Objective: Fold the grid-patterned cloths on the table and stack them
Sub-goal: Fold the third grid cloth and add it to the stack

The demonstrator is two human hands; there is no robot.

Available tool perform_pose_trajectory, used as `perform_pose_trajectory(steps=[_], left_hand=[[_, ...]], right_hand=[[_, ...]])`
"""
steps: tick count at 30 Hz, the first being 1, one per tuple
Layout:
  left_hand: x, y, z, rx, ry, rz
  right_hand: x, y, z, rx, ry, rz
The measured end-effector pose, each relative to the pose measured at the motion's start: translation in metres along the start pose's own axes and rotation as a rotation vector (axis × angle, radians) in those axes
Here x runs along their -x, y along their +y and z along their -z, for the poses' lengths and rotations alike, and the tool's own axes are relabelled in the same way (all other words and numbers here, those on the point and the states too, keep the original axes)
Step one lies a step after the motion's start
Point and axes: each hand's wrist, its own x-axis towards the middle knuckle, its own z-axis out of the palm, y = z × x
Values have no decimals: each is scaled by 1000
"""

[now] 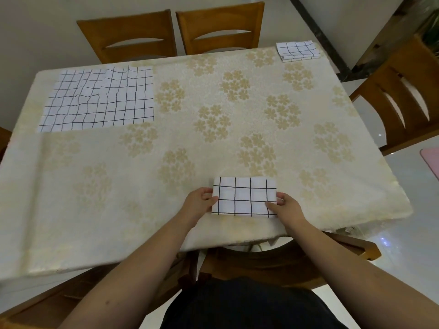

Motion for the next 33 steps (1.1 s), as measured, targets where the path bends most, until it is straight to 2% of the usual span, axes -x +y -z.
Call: perform_pose_trajectory(steps=[3,11,15,26,33], left_hand=[[3,5,2,11,-36,-9],[12,33,-15,-42,-181,-79],[18,52,-37,-84,-177,-111],[46,93,-116,-180,-198,-222],[87,110,-202,-203,-253,-266]], right_hand=[[3,1,4,-37,-7,-2],[25,-4,26,-47,109,93],[37,4,48,-65,153,95],[75,14,131,-198,345,147],[90,54,213,-274,412,142]])
